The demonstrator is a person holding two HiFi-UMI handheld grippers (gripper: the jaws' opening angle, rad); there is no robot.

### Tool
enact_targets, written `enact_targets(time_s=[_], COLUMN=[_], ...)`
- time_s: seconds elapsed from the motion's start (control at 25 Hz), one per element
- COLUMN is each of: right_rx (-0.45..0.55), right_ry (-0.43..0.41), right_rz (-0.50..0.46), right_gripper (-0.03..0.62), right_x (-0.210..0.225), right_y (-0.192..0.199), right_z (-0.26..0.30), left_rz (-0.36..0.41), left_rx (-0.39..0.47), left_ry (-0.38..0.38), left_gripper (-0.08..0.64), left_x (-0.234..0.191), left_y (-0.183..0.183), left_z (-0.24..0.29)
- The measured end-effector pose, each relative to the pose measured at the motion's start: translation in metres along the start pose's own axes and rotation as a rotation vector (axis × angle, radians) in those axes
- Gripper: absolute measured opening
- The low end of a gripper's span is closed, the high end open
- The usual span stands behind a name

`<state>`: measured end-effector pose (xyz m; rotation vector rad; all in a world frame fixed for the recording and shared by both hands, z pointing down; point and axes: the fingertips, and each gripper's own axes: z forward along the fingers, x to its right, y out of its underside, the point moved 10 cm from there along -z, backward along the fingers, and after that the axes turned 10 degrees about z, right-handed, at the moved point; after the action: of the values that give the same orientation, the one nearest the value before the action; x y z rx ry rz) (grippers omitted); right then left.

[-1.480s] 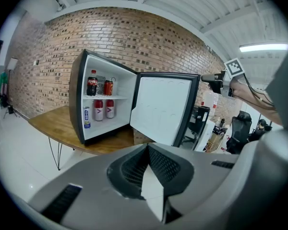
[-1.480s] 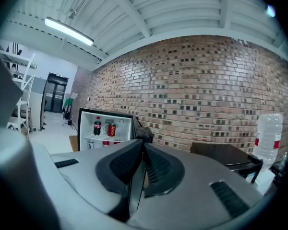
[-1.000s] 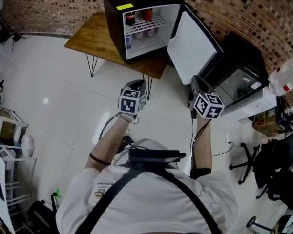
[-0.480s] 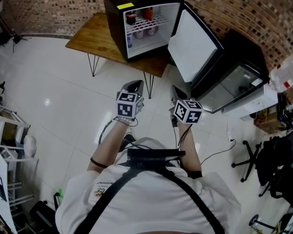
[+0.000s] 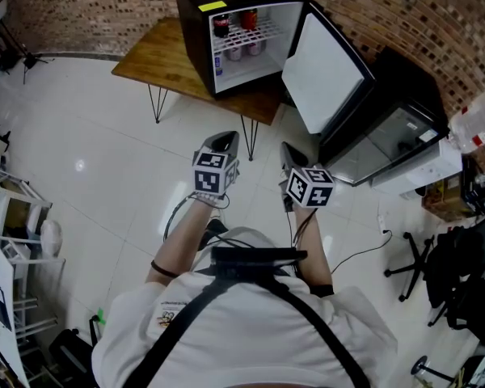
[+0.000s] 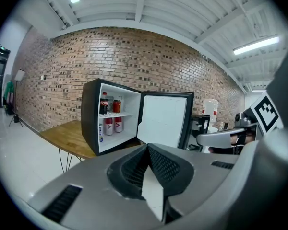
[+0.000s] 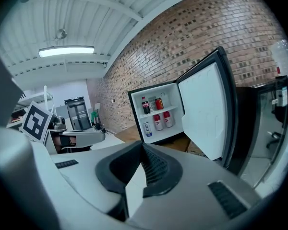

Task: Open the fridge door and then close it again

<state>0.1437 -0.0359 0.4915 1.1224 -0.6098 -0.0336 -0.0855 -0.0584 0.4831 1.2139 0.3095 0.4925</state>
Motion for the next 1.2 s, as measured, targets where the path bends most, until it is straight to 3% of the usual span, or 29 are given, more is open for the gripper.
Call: enact_targets(time_s=[0.92, 1.12, 1.2], right_rx=[0.015, 0.045, 0.044], right_ry=[-0.010, 0.045, 0.090], right_rz=[-0.005, 0.012, 0.025], right_gripper=[0.009, 0.035, 0.098], right_x=[0.003, 0.033, 0.053], right_y=[0.000, -0.006, -0.010], right_z=[-0.001, -0.001, -0.001], left_rz=[-0.040, -0.048, -0.051], left_rx=[0.008, 0.004, 0.002], left_ry=[0.013, 0.012, 0.013], left_gripper=[0.000, 0.000, 0.000], left_x=[-0.004, -0.008, -0.010], left_y=[0.001, 0.001, 0.001], left_z=[0.006, 0.012, 0.017])
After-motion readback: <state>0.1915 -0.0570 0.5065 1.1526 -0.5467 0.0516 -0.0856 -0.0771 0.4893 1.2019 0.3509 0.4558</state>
